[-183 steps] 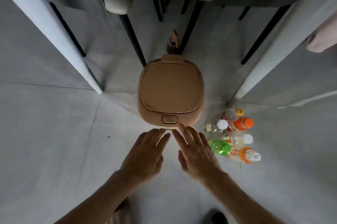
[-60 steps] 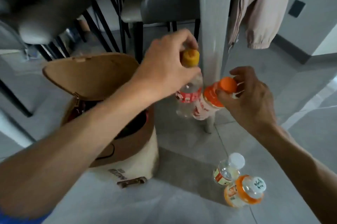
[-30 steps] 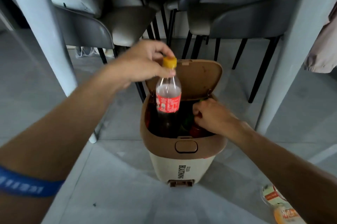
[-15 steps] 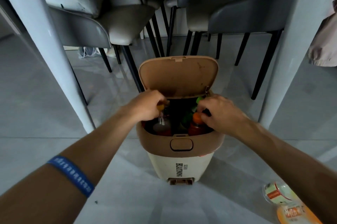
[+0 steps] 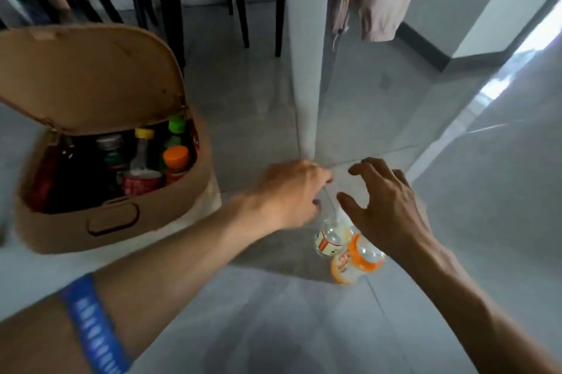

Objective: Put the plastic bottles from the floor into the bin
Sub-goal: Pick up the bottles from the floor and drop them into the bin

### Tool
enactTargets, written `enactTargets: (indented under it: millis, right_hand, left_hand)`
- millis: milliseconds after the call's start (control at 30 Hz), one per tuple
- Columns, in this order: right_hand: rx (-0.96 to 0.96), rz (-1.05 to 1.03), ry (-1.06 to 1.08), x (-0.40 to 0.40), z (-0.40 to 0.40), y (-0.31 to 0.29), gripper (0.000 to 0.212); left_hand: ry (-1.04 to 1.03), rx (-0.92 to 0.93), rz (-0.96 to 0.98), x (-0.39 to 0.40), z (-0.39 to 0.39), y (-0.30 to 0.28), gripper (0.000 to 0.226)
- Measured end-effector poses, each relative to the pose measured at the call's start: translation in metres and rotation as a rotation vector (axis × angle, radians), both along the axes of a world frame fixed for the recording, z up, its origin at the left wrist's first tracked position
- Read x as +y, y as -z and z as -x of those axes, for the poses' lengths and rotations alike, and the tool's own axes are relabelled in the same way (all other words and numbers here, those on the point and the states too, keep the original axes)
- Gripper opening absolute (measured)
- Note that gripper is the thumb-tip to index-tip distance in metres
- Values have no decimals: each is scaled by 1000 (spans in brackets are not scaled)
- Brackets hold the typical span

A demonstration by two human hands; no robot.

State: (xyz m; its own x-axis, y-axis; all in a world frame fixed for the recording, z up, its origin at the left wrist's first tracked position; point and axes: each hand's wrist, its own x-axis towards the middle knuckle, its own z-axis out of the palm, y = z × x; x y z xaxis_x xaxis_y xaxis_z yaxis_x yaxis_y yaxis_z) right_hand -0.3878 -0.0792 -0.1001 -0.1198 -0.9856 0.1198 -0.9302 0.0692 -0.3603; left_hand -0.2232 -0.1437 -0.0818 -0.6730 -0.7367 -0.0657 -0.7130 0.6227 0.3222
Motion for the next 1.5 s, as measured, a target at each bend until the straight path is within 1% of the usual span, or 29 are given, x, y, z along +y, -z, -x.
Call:
enactTargets:
  millis: [33,67,100,133,167,267,300,367,433,500,600,733,833,900,967,1033,1100,1167,1300,1367,1433,1500]
  right_hand:
    - [63,-91,44,12,10,8,57]
    - [87,-169,63,22,15,15,64]
    - [82,-227,62,30,17,22,65]
    - [62,-263,48,36,20,29,61]
    - [39,-274,34,39,22,35,55]
    - [-29,-231,27,35,26,44,43]
    - [-43,-217,26,32,26,45,41]
    - [-74,-187,23,24,23,42,37]
    - [-130,-103,4,14,19,29,33]
    - [-197,20,-45,-1,7,3,29]
    - [-266,270,-120,-25,-18,-51,27]
    - [-367,543,-228,-46,-61,-127,29]
    - [-514,662,-311,-55,-98,-164,32]
    - [-550,679,-383,-59,-126,-176,31]
    - [-545,637,-461,-64,-153,-177,29]
    - [-535,545,-511,-70,-177,-167,26]
    - [-513,439,-525,-78,-196,-153,24]
    - [-442,336,-539,-84,-216,-139,23]
    - [-281,187,-587,-93,-242,-115,22]
    - [-245,138,-581,-97,-249,-105,23]
    - [-232,71,-572,-101,-253,-95,23]
    - [-193,28,-556,-105,-255,-86,24]
  left_hand:
    - [44,-61,-55,4,19,21,53]
    - [86,-116,-99,9,33,39,61]
    - [124,-152,-125,13,45,54,65]
    - [142,-151,-137,17,57,66,64]
    - [132,-121,-147,19,64,74,58]
    - [71,-37,-129,15,66,83,36]
    - [65,-29,-101,13,60,81,32]
    - [36,-9,-68,11,41,70,32]
    - [-8,55,-60,8,23,43,36]
    - [-51,176,-34,4,3,-3,39]
    - [-92,323,15,-11,-33,-84,36]
    - [-225,456,168,-20,-100,-182,35]
    - [-344,505,308,-15,-156,-223,38]
    - [-425,476,306,-12,-195,-236,38]
    - [-497,351,196,-14,-225,-236,36]
    - [-538,225,107,-19,-248,-221,36]
    - [-551,184,47,-26,-262,-197,37]
    - [-570,147,-8,-31,-278,-174,39]
    - [-595,-72,-93,-44,-299,-125,39]
    - [-611,-80,-139,-46,-304,-98,41]
    - [-644,-24,-174,-47,-308,-75,46]
    - [-632,-2,-171,-48,-308,-61,38]
